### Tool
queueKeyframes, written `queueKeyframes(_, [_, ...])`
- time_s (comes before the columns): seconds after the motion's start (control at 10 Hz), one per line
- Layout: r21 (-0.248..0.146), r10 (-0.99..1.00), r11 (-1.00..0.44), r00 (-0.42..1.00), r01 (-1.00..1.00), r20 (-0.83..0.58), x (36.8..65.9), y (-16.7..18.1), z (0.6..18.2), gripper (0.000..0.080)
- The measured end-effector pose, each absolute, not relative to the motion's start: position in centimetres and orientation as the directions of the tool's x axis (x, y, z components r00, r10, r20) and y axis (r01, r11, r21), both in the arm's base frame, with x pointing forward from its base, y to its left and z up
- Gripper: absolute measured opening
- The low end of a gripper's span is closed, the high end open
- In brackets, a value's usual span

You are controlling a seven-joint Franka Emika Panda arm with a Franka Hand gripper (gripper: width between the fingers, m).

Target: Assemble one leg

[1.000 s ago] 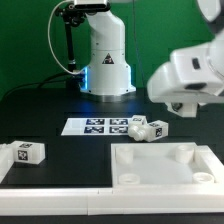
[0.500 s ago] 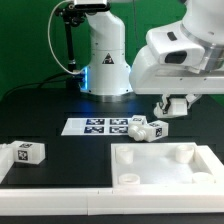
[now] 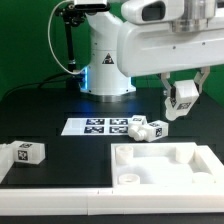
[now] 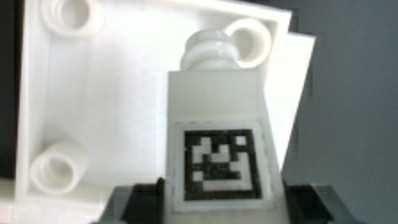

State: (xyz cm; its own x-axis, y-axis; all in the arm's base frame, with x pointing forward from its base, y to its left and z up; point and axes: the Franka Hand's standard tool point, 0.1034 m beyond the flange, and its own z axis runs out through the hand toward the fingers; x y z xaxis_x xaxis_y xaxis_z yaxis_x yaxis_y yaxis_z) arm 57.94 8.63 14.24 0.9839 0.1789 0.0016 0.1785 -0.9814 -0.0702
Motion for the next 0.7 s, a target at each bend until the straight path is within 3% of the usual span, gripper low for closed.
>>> queueKeyframes(0.3, [-0.018,0.214,-0.975,0.953,0.223,0.213,58.9,7.7,13.3,0.0284])
queueKeyframes(0.5, [0.004,0.226,-0.971,0.915,0.238,0.335,61.2,6.2,12.9,0.0285])
queueKeyframes(0.7, [0.076,0.208,-0.977,0.807,0.200,0.553,62.7,6.6,13.0,0.0285])
